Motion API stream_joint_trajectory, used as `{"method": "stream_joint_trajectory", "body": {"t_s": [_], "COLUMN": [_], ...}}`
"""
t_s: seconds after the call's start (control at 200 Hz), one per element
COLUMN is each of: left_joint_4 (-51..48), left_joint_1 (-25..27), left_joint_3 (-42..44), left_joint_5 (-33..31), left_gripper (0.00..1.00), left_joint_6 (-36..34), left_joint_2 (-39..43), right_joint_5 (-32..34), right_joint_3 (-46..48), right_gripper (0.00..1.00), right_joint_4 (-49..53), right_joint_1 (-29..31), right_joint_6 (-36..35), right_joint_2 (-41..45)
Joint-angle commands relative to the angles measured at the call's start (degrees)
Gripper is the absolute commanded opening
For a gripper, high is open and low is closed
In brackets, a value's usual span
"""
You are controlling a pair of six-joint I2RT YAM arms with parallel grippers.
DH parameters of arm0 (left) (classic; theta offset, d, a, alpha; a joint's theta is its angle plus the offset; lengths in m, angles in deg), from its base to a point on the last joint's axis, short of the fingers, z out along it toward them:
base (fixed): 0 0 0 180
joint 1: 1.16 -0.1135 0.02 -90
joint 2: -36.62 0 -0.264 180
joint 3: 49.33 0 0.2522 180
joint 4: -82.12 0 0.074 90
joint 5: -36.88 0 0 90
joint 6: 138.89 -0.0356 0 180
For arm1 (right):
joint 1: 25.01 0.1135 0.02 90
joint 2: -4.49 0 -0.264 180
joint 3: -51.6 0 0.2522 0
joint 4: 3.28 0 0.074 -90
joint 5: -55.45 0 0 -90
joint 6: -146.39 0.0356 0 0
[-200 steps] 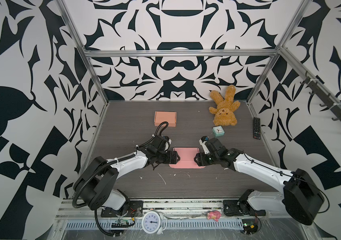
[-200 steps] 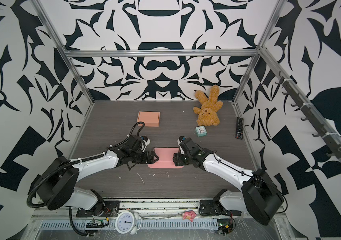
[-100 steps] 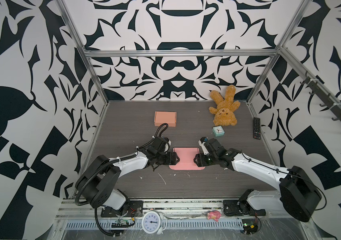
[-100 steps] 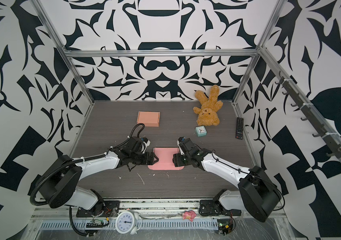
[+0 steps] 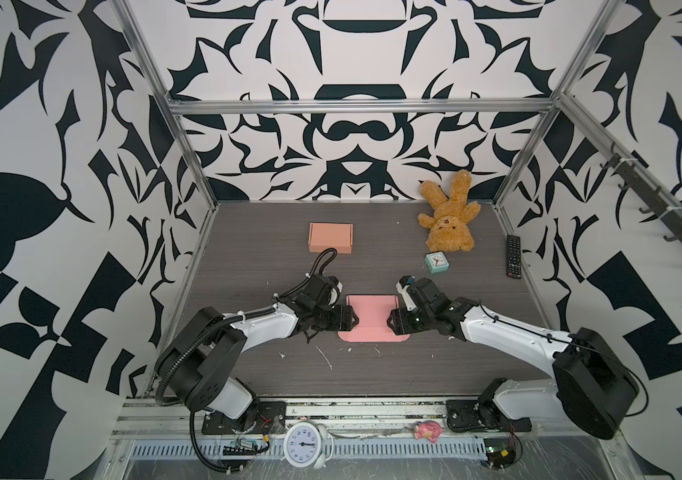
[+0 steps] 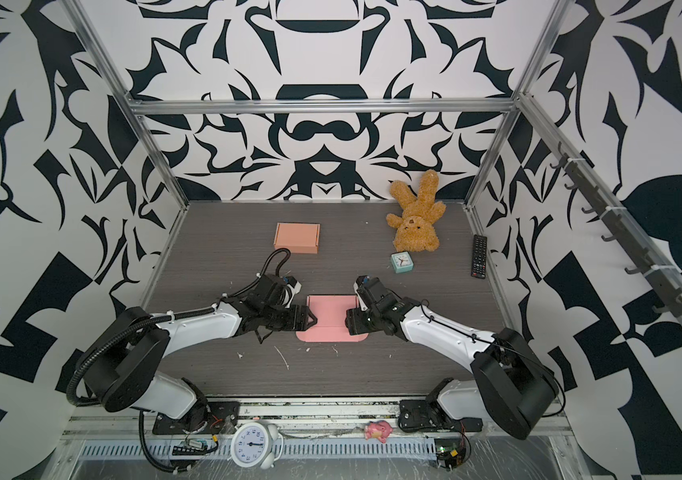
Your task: Fold the paper box
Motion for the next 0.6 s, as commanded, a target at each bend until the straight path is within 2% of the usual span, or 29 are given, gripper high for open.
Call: {"method": "stream_joint_trajectory", "body": {"t_s": [0.0, 0.595], "left_joint_4": [0.52, 1.33], "left_joint_1": [-0.29, -0.21], "left_joint_3": [1.15, 2.28], "left_joint_5": [0.35, -0.35], "left_gripper": [0.80, 0.79], "left_joint_6": [0.41, 0.50], "left_joint_2": [-1.37, -1.69], "right_joint_5": [0.11, 0.04], "right_joint_3": [0.27, -0.06], "right_gripper": [0.70, 0.70], "right_joint_4": [-0.68, -0.61], "right_joint_1": [-0.14, -0.14], "right_joint_6": [0.35, 0.19], "right_joint_2": [-0.27, -1.07]}}
